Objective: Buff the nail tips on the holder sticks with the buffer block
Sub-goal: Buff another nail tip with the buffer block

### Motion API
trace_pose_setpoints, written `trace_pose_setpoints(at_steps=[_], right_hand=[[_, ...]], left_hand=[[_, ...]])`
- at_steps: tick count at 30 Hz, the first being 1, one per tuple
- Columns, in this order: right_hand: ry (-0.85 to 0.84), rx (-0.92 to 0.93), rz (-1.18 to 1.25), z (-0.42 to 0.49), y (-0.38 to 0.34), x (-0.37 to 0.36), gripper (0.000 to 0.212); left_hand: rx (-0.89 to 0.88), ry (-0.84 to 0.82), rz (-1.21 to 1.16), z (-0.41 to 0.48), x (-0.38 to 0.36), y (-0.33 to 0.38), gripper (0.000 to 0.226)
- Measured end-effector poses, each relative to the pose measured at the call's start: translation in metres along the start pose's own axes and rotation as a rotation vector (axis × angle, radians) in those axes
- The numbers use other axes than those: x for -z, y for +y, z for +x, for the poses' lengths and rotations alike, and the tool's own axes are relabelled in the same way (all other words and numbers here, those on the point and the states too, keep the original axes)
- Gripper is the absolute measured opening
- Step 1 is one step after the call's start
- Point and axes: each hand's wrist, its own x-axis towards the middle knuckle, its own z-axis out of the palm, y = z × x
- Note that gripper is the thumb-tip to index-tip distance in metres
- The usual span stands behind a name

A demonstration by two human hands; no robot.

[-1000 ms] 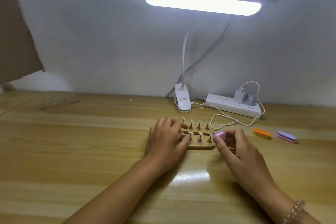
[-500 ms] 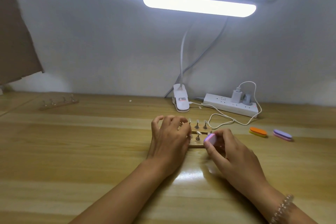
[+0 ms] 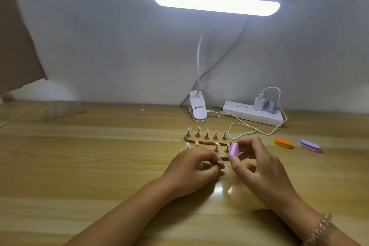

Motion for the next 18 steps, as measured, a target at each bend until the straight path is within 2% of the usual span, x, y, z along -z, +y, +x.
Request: trace_pose_setpoints(at_steps=[5, 10, 14, 18], right_hand=[[-0.088, 0.216, -0.162, -0.0084, -0.0083, -0.0023, 0.029], [-0.023, 0.144, -0.142, -0.0018, -0.0007, -0.0024, 0.027], [-0.085, 0.251, -0.199, -0.0066, -0.0065, -0.0057, 0.034], [-0.023, 0.154, -0.151, 0.0, 0.0001, -0.0042, 0.032]], left_hand=[[0.011, -0.03, 0.019, 0.0018, 0.0052, -0.0012, 0.016], [0.026, -0.085, 0.141, 0.0007, 0.0043, 0.0008, 0.015], [0.038, -0.106, 0.061, 0.002, 0.0063, 0.0004, 0.022], [0.04, -0.115, 0.069, 0.0026, 0.0053, 0.0002, 0.019]])
